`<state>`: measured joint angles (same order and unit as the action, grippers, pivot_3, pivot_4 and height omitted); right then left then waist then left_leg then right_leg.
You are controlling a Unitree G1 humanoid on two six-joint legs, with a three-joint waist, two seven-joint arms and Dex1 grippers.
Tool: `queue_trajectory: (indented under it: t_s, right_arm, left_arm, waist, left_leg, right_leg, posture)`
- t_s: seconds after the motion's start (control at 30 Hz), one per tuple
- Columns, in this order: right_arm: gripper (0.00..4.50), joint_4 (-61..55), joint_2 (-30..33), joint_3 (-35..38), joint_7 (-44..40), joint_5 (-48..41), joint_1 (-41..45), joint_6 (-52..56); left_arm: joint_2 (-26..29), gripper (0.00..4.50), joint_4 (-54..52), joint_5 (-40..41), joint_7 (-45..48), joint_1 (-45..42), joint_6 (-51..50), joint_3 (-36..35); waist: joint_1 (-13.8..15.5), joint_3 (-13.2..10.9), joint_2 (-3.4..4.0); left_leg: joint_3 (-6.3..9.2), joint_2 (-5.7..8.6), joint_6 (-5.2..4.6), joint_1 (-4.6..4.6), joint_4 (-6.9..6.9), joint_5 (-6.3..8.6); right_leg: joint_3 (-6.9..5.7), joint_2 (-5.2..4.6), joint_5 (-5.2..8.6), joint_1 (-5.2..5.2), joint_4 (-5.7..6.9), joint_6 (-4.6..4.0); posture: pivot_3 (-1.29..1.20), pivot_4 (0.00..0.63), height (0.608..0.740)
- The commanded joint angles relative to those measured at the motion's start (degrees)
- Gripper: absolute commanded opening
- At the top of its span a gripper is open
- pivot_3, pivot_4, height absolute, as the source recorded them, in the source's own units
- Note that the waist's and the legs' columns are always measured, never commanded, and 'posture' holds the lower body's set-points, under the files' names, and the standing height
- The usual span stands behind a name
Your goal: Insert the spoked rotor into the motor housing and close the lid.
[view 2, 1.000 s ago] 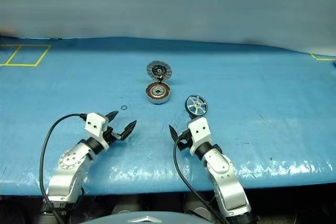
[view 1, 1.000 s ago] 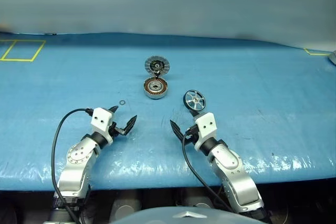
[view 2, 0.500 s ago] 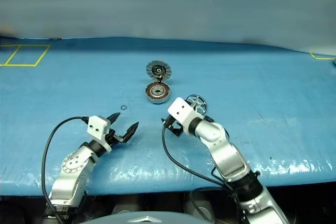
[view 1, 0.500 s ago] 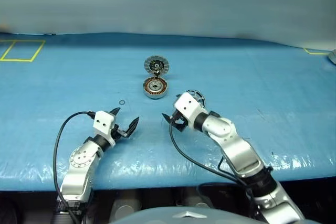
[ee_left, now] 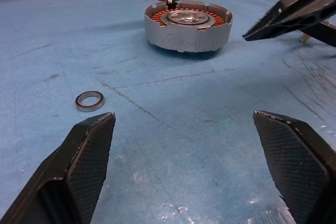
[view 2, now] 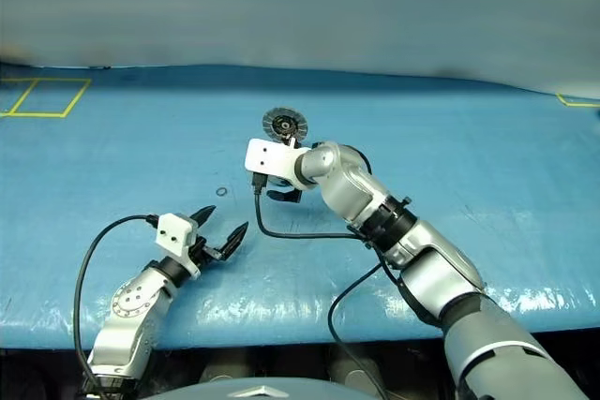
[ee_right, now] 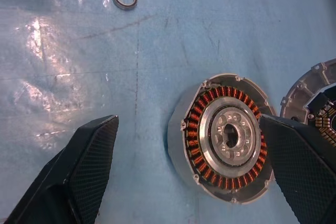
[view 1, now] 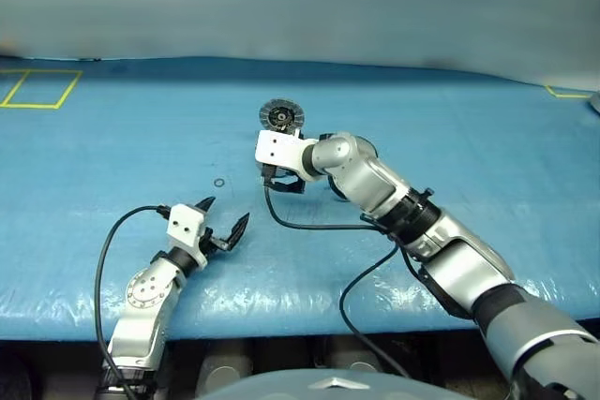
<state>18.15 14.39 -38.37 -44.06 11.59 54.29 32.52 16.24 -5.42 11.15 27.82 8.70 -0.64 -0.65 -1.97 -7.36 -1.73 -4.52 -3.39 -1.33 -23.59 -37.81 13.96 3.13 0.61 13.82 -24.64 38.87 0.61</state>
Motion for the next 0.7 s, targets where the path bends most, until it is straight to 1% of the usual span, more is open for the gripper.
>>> queue_trajectory:
  t_s: [0.03, 0.1, 0.27, 0.53, 0.7]
  right_arm:
    - [4.50, 7.9, -2.6, 0.2, -0.8, 1.9, 4.1, -4.8]
    - [4.50, 13.3, -4.2, 0.3, -0.5, 3.0, 5.7, -6.9]
    - [4.50, 22.9, -7.1, 2.0, 0.5, 4.1, 8.3, -10.2]
    - [4.50, 31.5, -9.7, 3.9, 0.0, 5.3, 10.2, -10.3]
    - [4.50, 35.6, -11.3, 3.5, -6.5, 5.6, 10.9, -4.8]
  left_arm:
    - [-0.3, 4.48, -2.6, 0.3, 0.6, 0.8, 3.4, 0.2]
    - [-0.4, 4.48, -2.7, -0.2, 0.6, 1.3, 4.4, 0.6]
    - [-0.2, 4.48, -2.5, -0.5, 1.4, 2.1, 7.0, 1.6]
    - [-0.1, 4.48, -0.8, -1.0, 2.0, 2.6, 9.2, 1.7]
    - [-0.2, 4.48, 1.9, -1.2, 2.6, 2.4, 11.5, 1.3]
  waist:
    - [-0.1, 0.0, 0.03]
    - [-0.1, 0.0, 0.05]
    - [-0.1, -0.1, 0.11]
    - [-0.2, -0.1, 0.18]
    - [-0.2, -0.1, 0.21]
  left_leg:
    - [-0.03, 0.00, 0.00, 0.00, 0.01, 0.00]
    - [-0.04, 0.00, -0.01, -0.02, 0.02, 0.01]
    - [-0.04, -0.01, -0.01, -0.01, 0.02, 0.01]
    - [-0.06, -0.01, -0.01, -0.01, 0.04, 0.01]
    - [-0.05, -0.03, 0.00, 0.03, 0.05, 0.01]
  right_leg:
    - [0.02, -0.01, -0.03, -0.02, 0.00, 0.05]
    - [0.01, -0.02, -0.11, -0.03, -0.01, 0.19]
    - [0.02, -0.03, -0.02, -0.04, 0.00, 0.02]
    - [0.04, -0.03, 0.01, -0.05, 0.00, -0.02]
    - [0.02, -0.02, 0.01, -0.03, 0.03, -0.04]
  posture:
    - [0.00, 0.150, 0.740]
    - [0.00, 0.150, 0.740]
    - [0.00, 0.150, 0.740]
    - [0.00, 0.150, 0.740]
    - [0.00, 0.150, 0.740]
